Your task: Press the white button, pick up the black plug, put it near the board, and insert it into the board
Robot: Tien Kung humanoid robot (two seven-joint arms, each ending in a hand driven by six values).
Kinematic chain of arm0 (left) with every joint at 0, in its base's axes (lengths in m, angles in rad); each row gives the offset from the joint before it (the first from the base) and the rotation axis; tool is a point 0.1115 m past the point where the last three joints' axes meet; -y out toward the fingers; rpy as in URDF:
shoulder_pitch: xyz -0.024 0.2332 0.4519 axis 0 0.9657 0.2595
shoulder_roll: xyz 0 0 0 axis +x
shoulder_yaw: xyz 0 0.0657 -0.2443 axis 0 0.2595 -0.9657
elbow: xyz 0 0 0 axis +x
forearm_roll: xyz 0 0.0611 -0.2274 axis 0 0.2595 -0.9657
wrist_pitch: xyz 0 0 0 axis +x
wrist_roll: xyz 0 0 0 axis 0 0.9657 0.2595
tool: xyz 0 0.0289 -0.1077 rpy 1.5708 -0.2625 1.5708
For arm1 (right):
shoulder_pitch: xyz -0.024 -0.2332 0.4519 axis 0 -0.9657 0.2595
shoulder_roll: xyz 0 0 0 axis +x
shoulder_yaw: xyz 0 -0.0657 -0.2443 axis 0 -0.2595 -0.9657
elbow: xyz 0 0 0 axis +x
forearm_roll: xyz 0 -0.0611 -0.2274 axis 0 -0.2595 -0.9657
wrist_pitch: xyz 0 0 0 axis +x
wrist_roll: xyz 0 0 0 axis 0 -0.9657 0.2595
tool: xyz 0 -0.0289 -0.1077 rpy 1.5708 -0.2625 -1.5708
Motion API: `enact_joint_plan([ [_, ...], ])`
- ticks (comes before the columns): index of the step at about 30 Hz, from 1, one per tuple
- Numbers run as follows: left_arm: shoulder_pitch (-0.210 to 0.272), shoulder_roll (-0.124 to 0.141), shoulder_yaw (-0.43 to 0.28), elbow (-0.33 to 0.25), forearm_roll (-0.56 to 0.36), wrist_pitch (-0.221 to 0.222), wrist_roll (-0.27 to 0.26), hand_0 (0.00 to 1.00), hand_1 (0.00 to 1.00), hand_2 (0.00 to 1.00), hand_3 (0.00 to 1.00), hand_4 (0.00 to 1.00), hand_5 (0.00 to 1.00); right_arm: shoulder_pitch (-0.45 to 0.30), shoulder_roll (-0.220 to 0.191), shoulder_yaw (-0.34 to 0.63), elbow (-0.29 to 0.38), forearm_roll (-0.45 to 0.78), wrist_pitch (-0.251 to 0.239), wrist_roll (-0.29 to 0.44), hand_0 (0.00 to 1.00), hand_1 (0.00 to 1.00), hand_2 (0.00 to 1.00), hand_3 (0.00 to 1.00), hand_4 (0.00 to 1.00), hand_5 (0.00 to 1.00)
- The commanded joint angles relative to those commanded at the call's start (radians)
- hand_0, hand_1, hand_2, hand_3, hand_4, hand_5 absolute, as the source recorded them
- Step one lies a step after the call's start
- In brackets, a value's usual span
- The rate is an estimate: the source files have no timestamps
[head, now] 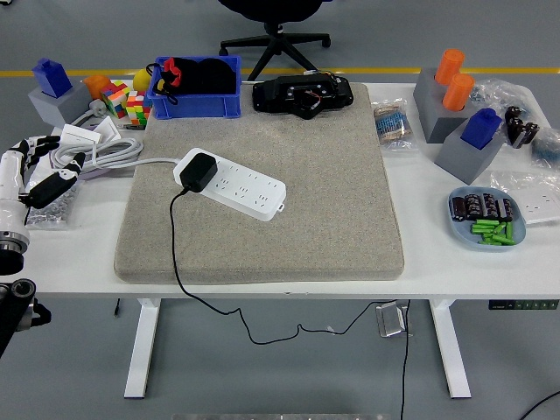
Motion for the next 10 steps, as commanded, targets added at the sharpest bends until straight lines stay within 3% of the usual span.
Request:
enact_joint_plan([
  [10, -0.003, 0.0, 0.006, 0.001, 0.001, 0.001, 0.003, 0.832, 0.821, 0.747, 0.709, 0.795, 0.358, 0.004, -0.004, -0.007, -0.003, -0.003, 0.006, -0.008, 0.779, 0.674, 0.646, 0.603, 0.653, 0.427],
])
